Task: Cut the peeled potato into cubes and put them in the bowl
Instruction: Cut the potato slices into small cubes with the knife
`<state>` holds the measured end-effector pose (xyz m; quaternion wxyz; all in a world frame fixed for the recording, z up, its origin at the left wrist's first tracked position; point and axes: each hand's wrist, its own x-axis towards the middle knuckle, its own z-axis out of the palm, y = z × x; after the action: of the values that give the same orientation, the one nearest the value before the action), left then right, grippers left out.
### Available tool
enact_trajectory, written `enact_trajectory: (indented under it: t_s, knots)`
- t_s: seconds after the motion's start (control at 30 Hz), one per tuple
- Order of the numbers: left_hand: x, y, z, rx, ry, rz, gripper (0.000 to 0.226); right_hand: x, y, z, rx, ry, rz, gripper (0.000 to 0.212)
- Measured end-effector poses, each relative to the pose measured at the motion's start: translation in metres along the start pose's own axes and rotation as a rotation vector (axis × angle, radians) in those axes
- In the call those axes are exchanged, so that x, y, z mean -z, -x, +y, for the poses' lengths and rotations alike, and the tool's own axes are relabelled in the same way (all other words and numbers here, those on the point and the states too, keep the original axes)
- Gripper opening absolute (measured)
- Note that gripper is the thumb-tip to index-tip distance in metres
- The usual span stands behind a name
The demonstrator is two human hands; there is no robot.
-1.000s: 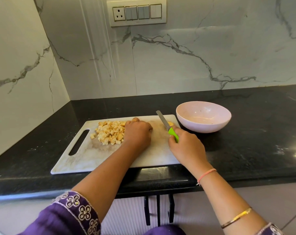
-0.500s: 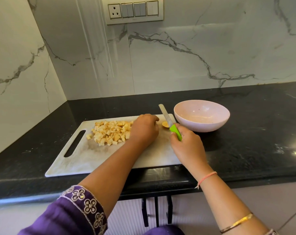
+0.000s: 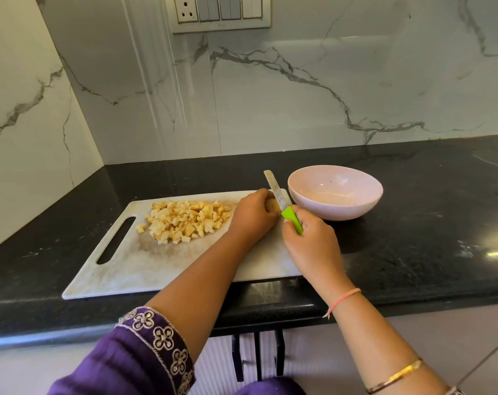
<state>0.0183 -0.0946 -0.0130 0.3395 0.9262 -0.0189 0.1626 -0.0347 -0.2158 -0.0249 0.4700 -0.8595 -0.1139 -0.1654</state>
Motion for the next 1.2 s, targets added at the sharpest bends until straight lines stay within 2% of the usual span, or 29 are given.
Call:
enact_trajectory:
  t_s: [0.1, 0.27, 0.43, 0.57, 0.67, 0.87, 0.93, 1.07, 1.2]
  knots:
    - [0.0, 0.001, -0.005, 0.019, 0.092, 0.035, 0.02, -0.002, 0.0, 0.0, -0.004, -0.008, 0.001, 0.017]
    - [0.0, 0.003, -0.01, 0.061, 0.182, 0.083, 0.011, -0.003, 0.002, 0.0, -0.011, -0.014, 0.006, 0.018]
    - [0.004, 0.005, -0.011, 0.076, 0.205, 0.1, 0.012, -0.001, 0.002, -0.001, 0.003, -0.017, 0.022, 0.018]
    - [0.011, 0.009, -0.018, 0.094, 0.142, 0.15, 0.021, -0.002, 0.004, -0.002, 0.015, 0.009, 0.002, 0.017]
    - [0.013, 0.013, -0.022, 0.044, 0.016, 0.106, 0.027, -0.001, 0.002, -0.001, 0.01, 0.071, -0.018, 0.019]
    - [0.018, 0.024, -0.026, 0.037, -0.136, 0.083, 0.046, 0.0, 0.003, -0.012, 0.017, 0.31, -0.12, 0.041]
    - [0.019, 0.028, -0.027, 0.03, -0.147, 0.082, 0.05, 0.003, 0.002, -0.018, 0.008, 0.361, -0.171, 0.038]
    - [0.018, 0.031, -0.026, 0.021, -0.134, 0.072, 0.056, 0.007, -0.001, -0.024, -0.033, 0.396, -0.277, 0.019]
    - [0.021, 0.03, -0.025, 0.041, -0.135, 0.088, 0.054, 0.008, 0.001, -0.034, -0.025, 0.468, -0.289, 0.02]
